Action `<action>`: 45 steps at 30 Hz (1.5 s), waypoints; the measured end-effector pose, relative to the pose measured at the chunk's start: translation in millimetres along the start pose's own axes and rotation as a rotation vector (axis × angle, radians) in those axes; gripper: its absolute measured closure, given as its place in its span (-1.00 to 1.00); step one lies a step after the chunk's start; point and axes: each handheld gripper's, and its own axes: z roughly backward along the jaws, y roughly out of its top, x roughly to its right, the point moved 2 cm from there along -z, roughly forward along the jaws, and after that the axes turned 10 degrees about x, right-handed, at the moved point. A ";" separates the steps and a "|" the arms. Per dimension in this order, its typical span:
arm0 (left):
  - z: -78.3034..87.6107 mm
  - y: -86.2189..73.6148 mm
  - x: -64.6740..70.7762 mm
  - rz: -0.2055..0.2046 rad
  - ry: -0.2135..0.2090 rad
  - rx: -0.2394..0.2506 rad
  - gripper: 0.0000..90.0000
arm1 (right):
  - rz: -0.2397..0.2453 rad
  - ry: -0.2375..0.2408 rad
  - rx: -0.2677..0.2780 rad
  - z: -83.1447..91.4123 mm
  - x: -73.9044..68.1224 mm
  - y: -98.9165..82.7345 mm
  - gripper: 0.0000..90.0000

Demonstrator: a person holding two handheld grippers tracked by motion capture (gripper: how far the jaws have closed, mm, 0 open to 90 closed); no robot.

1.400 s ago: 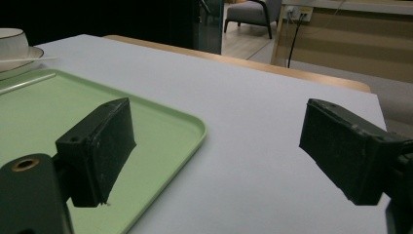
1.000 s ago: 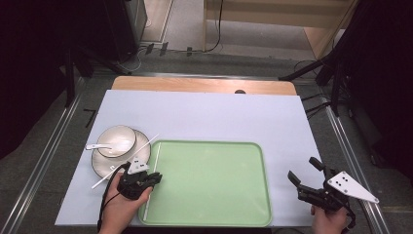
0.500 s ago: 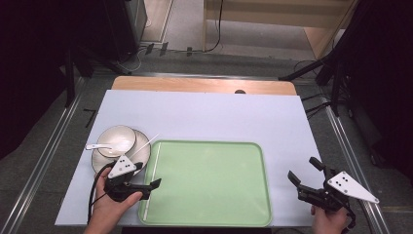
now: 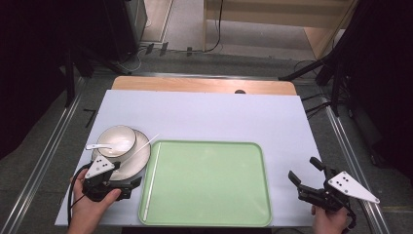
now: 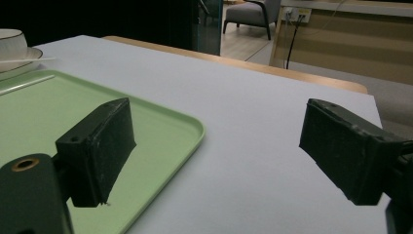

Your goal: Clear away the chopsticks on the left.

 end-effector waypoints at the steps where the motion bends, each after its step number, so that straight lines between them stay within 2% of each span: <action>1: 0.3 -1.0 -2.9 -0.001 0.019 -0.008 -0.78 | -0.001 0.000 0.000 0.0 -0.1 0.0 -0.71; 6: 4.6 -2.7 -15.6 0.022 0.070 0.010 -0.66 | 0.001 0.002 -0.001 -0.5 -0.6 -0.1 -0.71; 7: 4.9 -3.0 -17.1 0.021 0.090 0.008 -0.63 | 0.001 0.002 -0.001 -0.7 -0.7 -0.2 -0.71; 10: 4.8 -3.5 -20.9 0.016 0.120 0.001 -0.48 | 0.000 0.004 -0.003 -1.3 -0.9 -0.6 -0.71; 12: 3.9 -4.5 -23.3 0.021 0.135 -0.013 -0.30 | -0.001 0.007 -0.003 -1.9 -1.2 -0.7 -0.71; 16: 0.9 -7.0 -30.6 0.040 0.133 -0.045 0.02 | 0.003 0.007 -0.005 -2.1 -1.9 -0.8 -0.71; 22: -3.7 -8.1 -34.8 0.033 0.131 -0.077 0.25 | 0.000 0.006 -0.008 -2.8 -2.2 -1.1 -0.71; 25: -8.2 -9.3 -34.5 0.013 0.113 -0.108 0.35 | 0.000 0.009 -0.009 -3.4 -2.4 -1.5 -0.71; 29: -13.2 -9.4 -32.2 -0.034 0.130 -0.143 0.43 | 0.001 0.010 -0.011 -3.7 -2.5 -1.6 -0.71; 31: -14.4 -9.2 -31.6 -0.044 0.135 -0.147 0.51 | 0.000 0.010 -0.011 -3.9 -2.5 -1.8 -0.71; 33: -13.6 -8.2 -31.5 -0.059 0.154 -0.151 0.73 | -0.001 0.012 -0.011 -4.1 -2.6 -1.9 -0.71; 34: -13.3 -6.9 -30.0 -0.057 0.114 -0.157 0.78 | 0.000 0.012 -0.011 -4.2 -2.6 -1.9 -0.71; 35: -13.8 -6.2 -28.0 -0.068 0.104 -0.163 0.88 | 0.000 0.012 -0.011 -4.2 -2.6 -1.8 -0.71; 37: -13.7 -4.7 -25.1 -0.085 0.107 -0.160 0.90 | -0.001 0.012 -0.011 -4.2 -2.5 -1.9 -0.71; 39: -12.5 -2.4 -23.0 -0.080 0.084 -0.151 0.90 | -0.004 0.011 -0.011 -4.2 -2.4 -1.8 -0.71; 42: -9.2 0.6 -18.7 -0.076 0.071 -0.129 0.90 | -0.001 0.011 -0.009 -3.6 -2.2 -1.6 -0.71; 45: -6.3 4.9 -8.3 -0.069 0.044 -0.096 0.90 | -0.005 0.009 -0.009 -3.4 -1.6 -1.7 -0.71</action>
